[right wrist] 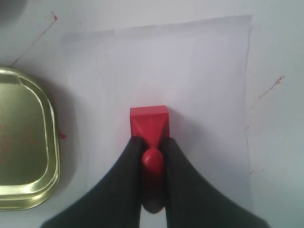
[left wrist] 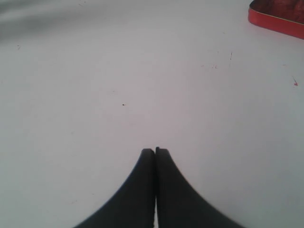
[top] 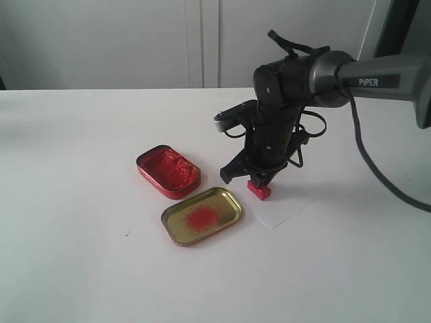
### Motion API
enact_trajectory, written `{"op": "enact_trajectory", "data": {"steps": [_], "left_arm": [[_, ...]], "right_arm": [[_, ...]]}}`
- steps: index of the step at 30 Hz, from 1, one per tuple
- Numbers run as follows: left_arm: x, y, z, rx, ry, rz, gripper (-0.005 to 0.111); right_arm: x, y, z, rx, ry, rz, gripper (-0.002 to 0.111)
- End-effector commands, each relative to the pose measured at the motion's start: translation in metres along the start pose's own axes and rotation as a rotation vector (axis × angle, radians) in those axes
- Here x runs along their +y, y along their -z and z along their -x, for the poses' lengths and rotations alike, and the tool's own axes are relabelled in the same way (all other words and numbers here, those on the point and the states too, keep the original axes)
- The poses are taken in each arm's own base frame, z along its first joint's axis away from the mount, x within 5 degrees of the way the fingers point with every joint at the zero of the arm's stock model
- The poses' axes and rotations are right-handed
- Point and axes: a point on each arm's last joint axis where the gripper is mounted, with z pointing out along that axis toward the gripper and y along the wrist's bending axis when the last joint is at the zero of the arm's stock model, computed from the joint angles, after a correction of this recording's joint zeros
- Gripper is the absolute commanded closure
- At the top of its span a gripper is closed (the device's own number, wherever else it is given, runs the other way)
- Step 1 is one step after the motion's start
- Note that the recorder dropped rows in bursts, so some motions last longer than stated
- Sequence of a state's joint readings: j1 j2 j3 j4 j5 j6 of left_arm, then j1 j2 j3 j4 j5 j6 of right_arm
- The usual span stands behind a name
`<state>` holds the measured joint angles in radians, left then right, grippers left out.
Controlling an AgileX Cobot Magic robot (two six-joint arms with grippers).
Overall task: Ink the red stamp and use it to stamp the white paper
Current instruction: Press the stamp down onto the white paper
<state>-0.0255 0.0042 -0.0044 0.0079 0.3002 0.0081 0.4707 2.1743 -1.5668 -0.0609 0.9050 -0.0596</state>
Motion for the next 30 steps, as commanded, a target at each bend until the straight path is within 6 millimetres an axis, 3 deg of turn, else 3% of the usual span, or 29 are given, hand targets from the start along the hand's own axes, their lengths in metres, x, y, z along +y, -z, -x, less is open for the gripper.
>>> {"op": "enact_trajectory", "data": {"steps": [1,15,24,30], "left_arm": [[0.000,0.000,-0.001,-0.002,0.010,0.002,0.107],[0.000,0.000,-0.001,-0.002,0.010,0.002,0.107],[0.000,0.000,-0.001,-0.002,0.010,0.002,0.107],[0.000,0.000,-0.001,-0.002,0.010,0.002,0.107]], "right_arm": [[0.003,-0.052,-0.018,0.164,0.001,0.013,0.108],[0.003,-0.056,-0.019,0.178,-0.005,0.015,0.108],[0.002,-0.033,-0.013,0.111,-0.003,0.008,0.108],[0.001,-0.023,-0.009,0.059,0.123,0.010,0.108]]}}
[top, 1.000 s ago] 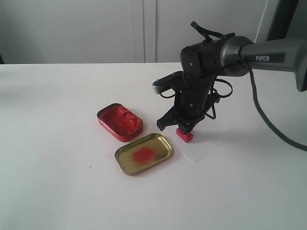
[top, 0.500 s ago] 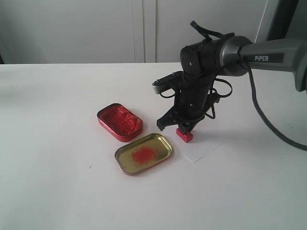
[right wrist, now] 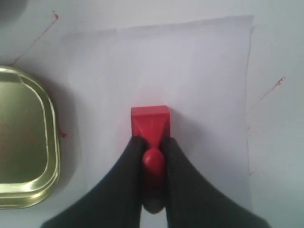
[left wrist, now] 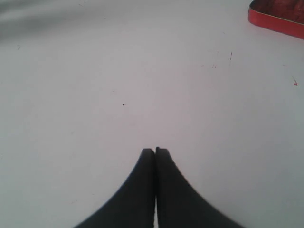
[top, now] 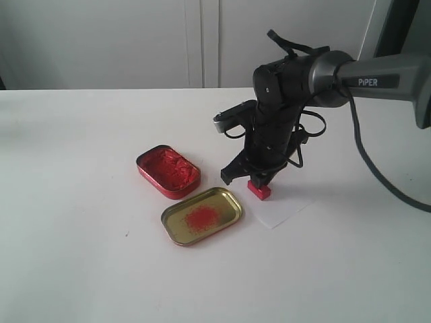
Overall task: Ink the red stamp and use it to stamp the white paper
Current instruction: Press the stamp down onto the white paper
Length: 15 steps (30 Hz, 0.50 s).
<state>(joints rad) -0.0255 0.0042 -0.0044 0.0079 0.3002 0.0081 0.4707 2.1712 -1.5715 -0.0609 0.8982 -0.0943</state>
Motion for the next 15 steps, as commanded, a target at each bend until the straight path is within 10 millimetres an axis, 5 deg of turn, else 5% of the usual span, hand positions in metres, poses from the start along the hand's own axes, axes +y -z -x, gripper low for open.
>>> {"op": "enact_trajectory", "data": {"steps": [1,15], "left_arm": [[0.0000,-0.0004,-0.0010,-0.002,0.010,0.002,0.107],[0.0000,-0.0004,-0.0010,-0.002,0.010,0.002,0.107]], "right_arm": [[0.0014,-0.0254,-0.0111,0.073,0.117,0.012,0.108],[0.0015,-0.0217,-0.0106,0.065,0.270,0.021,0.108]]}}
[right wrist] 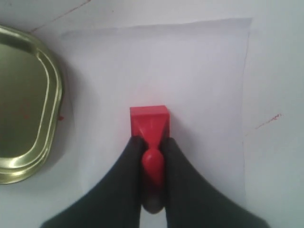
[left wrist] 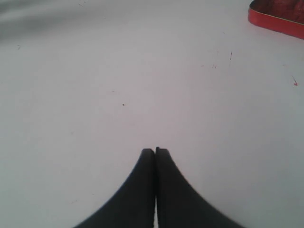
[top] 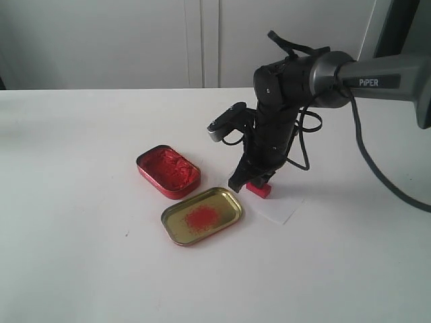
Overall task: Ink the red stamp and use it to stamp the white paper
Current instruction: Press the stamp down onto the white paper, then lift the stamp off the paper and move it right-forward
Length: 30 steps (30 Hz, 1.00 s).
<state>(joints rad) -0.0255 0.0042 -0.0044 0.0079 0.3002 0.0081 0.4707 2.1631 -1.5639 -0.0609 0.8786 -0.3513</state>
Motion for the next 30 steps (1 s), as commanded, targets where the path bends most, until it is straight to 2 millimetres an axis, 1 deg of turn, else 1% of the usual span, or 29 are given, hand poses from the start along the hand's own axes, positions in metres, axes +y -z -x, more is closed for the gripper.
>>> {"op": "enact_trajectory", "data": {"steps": [1,10,18,24,30], "left_arm": [[0.000,0.000,-0.001,-0.002,0.010,0.002,0.107],[0.000,0.000,-0.001,-0.002,0.010,0.002,0.107],[0.000,0.000,-0.001,-0.002,0.010,0.002,0.107],[0.000,0.000,-0.001,-0.002,0.010,0.002,0.107],[0.000,0.000,-0.001,-0.002,0.010,0.002,0.107]], "right_arm": [[0.004,-0.020,-0.010,0.074,0.013,0.033,0.108],[0.002,0.010,-0.006,-0.002,0.022,0.011,0.108],[0.000,0.024,-0.003,-0.052,0.012,-0.010,0.108],[-0.002,0.043,0.000,-0.115,0.003,-0.035,0.108],[-0.002,0.046,-0.001,-0.116,-0.009,-0.035,0.108]]}}
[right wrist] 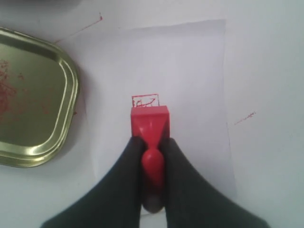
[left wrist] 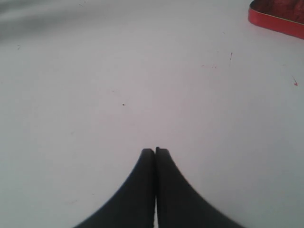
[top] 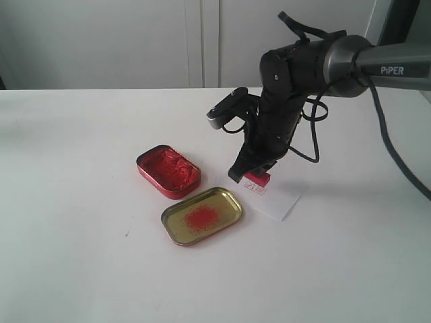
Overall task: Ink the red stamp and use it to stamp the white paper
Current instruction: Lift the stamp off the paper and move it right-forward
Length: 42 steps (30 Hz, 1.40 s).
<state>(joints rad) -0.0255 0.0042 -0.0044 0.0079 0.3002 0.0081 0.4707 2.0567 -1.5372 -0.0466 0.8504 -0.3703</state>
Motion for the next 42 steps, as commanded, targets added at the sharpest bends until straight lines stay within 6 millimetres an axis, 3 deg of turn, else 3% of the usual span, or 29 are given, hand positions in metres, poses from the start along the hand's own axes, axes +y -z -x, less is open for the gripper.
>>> {"op": "enact_trajectory", "data": {"steps": [1,12,19,28,32,42], "left_arm": [[0.000,0.000,-0.001,-0.002,0.010,0.002,0.107],[0.000,0.000,-0.001,-0.002,0.010,0.002,0.107],[0.000,0.000,-0.001,-0.002,0.010,0.002,0.107],[0.000,0.000,-0.001,-0.002,0.010,0.002,0.107],[0.000,0.000,-0.001,-0.002,0.010,0.002,0.107],[0.000,0.000,-0.001,-0.002,0.010,0.002,0.107]], "right_arm": [[-0.001,0.006,0.000,-0.012,-0.021,-0.005,0.108],[0.001,0.019,0.001,-0.039,-0.069,0.017,0.108],[-0.010,0.033,-0.003,-0.100,-0.224,0.120,0.108],[-0.033,0.038,-0.027,-0.092,-0.359,0.375,0.108],[-0.040,0.032,-0.046,-0.101,-0.440,0.474,0.108],[-0.040,0.017,-0.085,-0.128,-0.561,0.625,0.108]]}}
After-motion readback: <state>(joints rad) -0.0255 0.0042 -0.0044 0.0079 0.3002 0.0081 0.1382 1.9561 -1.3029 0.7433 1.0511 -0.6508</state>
